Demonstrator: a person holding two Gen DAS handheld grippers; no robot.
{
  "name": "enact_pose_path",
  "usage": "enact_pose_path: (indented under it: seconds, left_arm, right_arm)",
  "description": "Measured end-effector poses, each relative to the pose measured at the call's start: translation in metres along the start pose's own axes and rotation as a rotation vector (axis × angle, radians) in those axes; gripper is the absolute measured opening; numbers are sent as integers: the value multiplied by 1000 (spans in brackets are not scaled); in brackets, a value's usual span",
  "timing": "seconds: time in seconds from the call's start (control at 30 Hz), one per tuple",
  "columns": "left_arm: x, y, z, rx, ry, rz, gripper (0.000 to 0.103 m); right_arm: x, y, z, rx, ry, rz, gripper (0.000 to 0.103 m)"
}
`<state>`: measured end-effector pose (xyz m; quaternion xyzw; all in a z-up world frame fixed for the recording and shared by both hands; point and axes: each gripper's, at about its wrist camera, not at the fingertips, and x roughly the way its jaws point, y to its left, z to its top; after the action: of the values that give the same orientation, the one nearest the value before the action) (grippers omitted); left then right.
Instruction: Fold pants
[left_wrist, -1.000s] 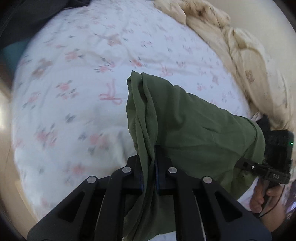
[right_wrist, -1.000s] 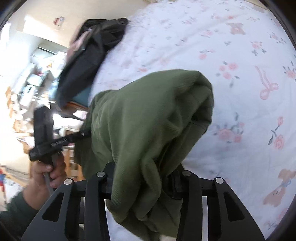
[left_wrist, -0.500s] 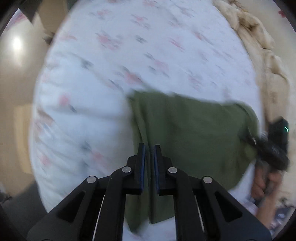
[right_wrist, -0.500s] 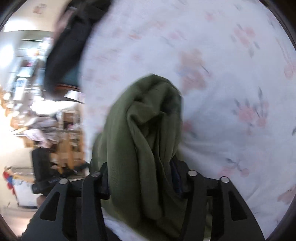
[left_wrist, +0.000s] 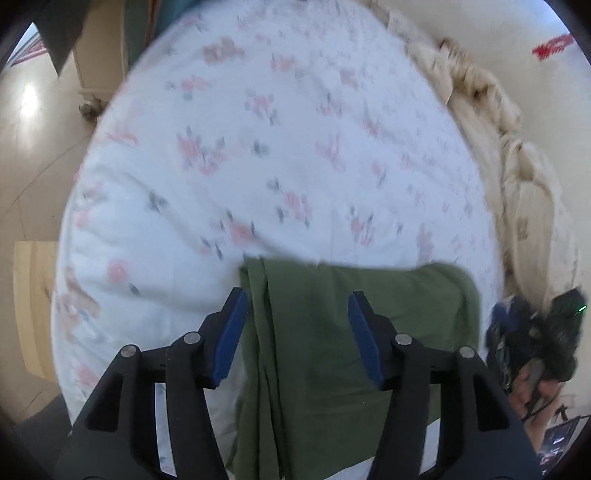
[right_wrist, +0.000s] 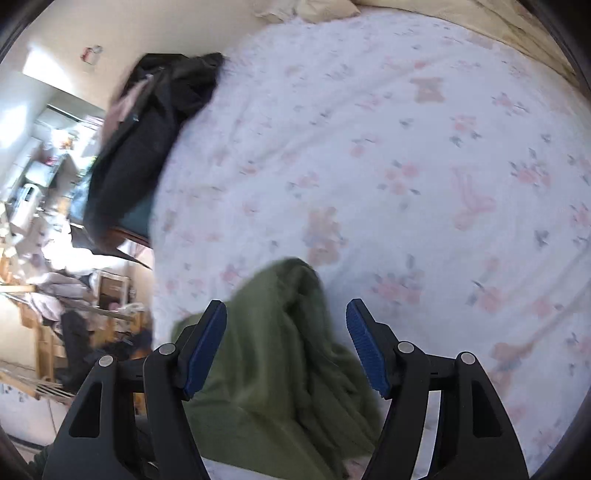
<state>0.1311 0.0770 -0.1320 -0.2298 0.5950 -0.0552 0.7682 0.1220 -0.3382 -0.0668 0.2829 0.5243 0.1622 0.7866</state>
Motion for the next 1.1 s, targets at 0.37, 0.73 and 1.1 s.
enact_pose_path:
  seconds: [0.37, 0.73, 1.1]
  left_arm:
    - [18, -33, -13, 168, -13, 107, 2]
    - [20, -26, 13, 157, -32, 124, 4]
    - [-29, -45, -27, 215, -145, 91, 37]
  right_arm:
    - [51, 32, -16, -206, 129, -97, 3]
    - [68, 2, -18, -147, 186, -150, 2]
    - [15, 71, -44, -372, 93, -125, 8]
